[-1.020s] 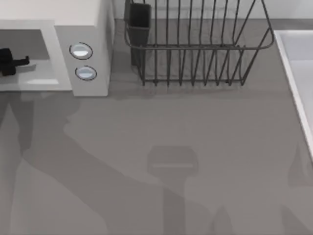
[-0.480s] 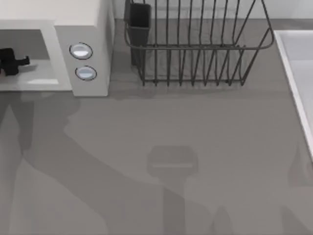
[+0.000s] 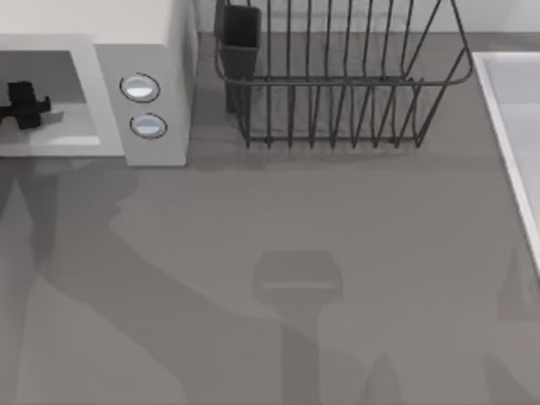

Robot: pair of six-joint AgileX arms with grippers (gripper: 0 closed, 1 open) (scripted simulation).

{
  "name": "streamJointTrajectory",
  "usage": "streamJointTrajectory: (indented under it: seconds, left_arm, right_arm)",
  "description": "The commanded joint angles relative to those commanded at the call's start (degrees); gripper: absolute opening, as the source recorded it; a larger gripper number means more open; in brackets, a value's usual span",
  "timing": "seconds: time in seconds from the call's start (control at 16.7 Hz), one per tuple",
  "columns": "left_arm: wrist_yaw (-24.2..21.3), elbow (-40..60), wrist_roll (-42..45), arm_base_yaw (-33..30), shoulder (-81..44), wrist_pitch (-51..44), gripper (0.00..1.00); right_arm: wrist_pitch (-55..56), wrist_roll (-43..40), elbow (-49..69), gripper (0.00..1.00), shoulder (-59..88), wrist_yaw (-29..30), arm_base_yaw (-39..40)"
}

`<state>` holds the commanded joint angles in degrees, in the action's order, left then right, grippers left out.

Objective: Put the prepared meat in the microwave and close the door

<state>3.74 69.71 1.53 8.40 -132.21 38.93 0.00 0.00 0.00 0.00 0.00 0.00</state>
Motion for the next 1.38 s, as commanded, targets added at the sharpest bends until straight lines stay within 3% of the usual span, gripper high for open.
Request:
streamJointTrajectory:
  seconds: [0.48,1.38]
  left_arm:
    - [-1.4,-5.1,0.8,1.9,7.9,8.8,1.0]
    - [-6.6,-39.7,3.3,7.6,22.9,27.1,1.0]
  right_arm:
    - [0.0,0.0,0.0,1.0,0.0,0.0,0.0]
    - [0.0,0.0,0.0,1.0,0.0,0.0,0.0]
